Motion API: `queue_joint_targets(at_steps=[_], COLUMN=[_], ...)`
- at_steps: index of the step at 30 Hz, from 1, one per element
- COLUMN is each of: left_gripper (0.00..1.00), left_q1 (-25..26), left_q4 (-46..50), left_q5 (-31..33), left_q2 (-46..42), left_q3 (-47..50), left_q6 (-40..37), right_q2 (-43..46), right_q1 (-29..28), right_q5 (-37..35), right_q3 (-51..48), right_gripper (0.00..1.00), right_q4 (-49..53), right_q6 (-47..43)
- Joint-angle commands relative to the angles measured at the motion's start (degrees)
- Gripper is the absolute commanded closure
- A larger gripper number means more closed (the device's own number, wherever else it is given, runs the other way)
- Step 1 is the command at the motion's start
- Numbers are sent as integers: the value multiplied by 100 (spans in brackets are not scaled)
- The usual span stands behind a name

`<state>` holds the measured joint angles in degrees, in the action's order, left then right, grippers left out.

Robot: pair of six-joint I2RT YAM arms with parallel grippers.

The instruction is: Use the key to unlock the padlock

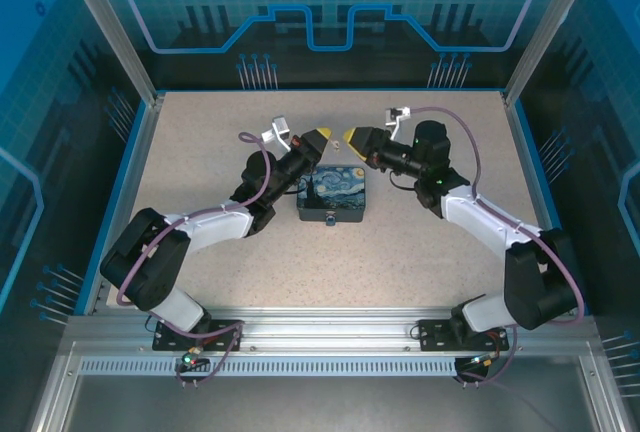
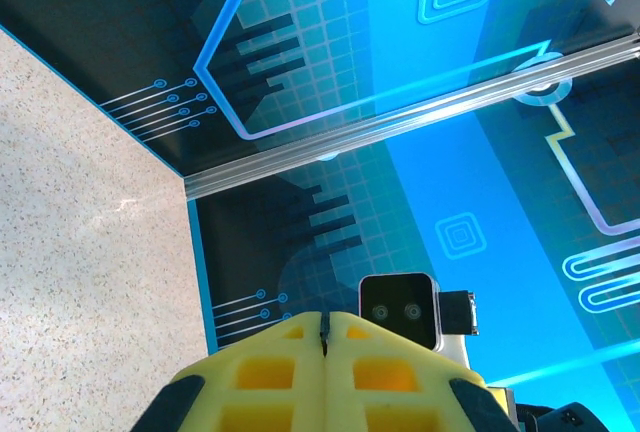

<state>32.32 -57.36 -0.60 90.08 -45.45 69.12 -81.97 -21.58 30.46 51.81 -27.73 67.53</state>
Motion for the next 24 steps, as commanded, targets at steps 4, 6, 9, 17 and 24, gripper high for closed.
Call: queue_joint_targets(at_steps=[4,6,9,17,24], left_gripper=[100,100,100,100,100], left_q1=[71,70,82,100,125], left_q4=[-327,-347,-354,-390,-433], left_q5=[173,191,216,236,262], left_q2=[53,64,71,133,141], left_q3=[-37,-34,-36,-68,-12], left_q6=[9,8,1,-1,11], right_q2=[-194,-207,-188,-179,-208], right_q1=[-286,-328,-373,-382,-356], right_q5=[-30,-32,-49,-75,-75], right_q3=[201,193,139,69,156], right_gripper=[61,63,64,70,75], right_q4=[-218,-225,-238,-263,-228], right_q6=[20,24,23,32,18])
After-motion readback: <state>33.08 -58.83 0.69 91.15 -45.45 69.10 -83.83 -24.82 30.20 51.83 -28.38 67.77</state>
